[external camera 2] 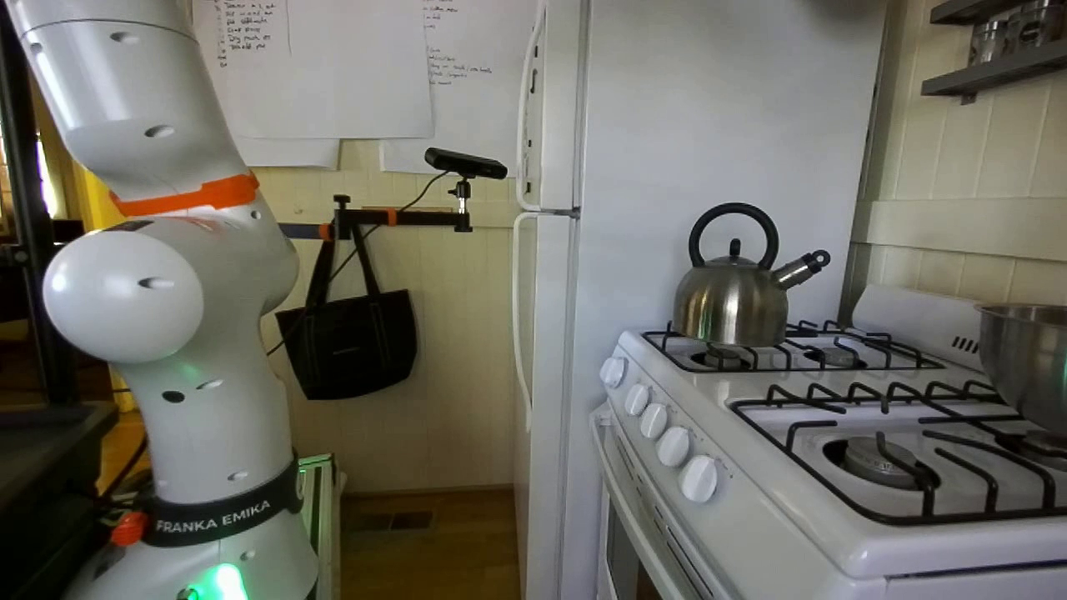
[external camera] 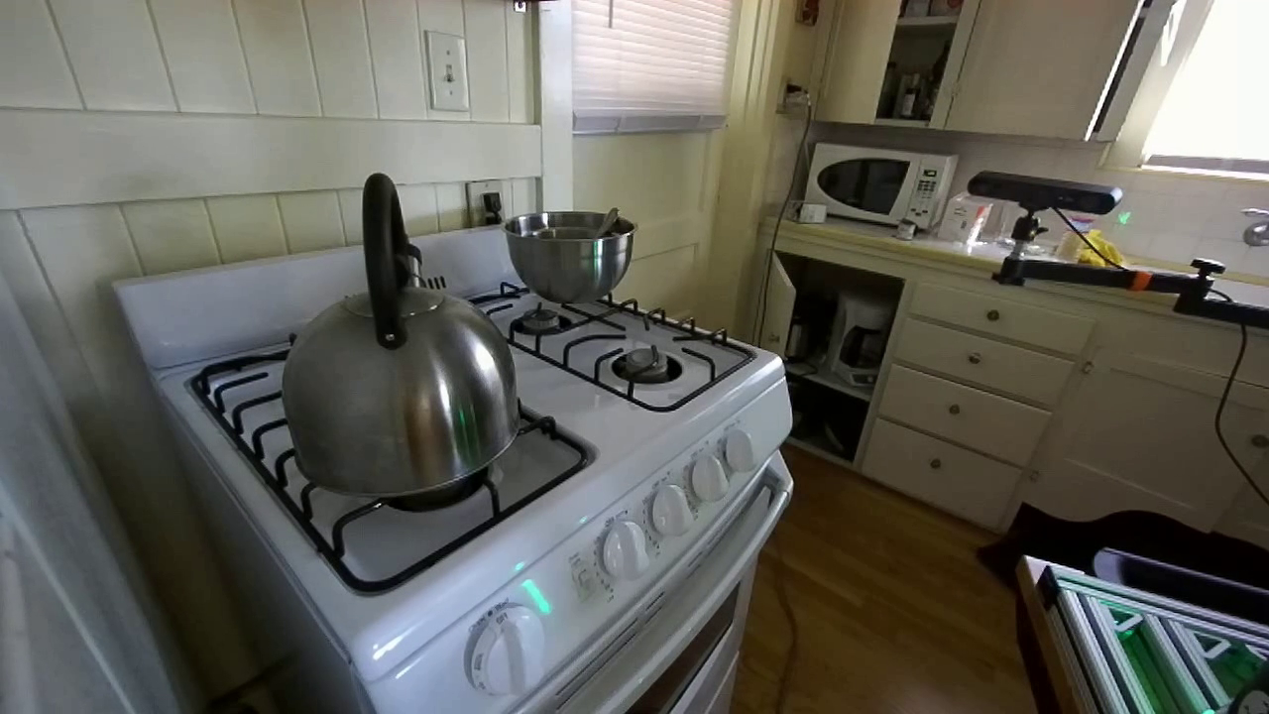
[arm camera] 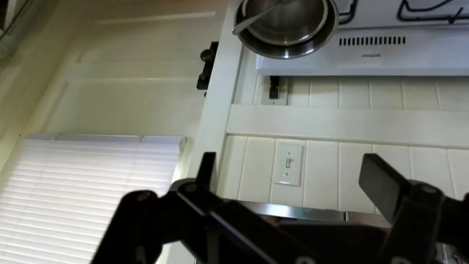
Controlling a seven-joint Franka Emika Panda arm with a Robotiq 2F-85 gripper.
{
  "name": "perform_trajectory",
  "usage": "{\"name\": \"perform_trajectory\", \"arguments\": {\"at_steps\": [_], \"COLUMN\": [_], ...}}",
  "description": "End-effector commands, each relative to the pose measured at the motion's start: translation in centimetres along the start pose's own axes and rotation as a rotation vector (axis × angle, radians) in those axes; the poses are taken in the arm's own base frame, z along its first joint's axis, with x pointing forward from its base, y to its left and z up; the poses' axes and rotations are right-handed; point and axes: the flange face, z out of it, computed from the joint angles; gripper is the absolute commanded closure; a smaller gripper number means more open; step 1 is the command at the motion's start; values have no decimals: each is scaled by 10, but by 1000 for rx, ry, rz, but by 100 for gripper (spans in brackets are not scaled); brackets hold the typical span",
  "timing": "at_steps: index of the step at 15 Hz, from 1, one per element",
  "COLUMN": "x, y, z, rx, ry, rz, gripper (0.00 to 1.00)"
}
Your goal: Move the silver bowl to the left
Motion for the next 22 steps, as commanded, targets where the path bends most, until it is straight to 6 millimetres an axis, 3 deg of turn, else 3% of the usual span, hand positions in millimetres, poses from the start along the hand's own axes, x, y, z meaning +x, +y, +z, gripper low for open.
{"name": "perform_trajectory", "arguments": {"at_steps": [1,5,6,16,22], "x": [39,60,47,50,62], "y": [-14,-22,-19,-20,-25], "z": [1,4,2,3,-1], "rx": [27,16,14,13,49], "ry": [47,59,71,74,92], "rz": [-15,-7,-1,0,58], "gripper": [0,0,0,0,0]}}
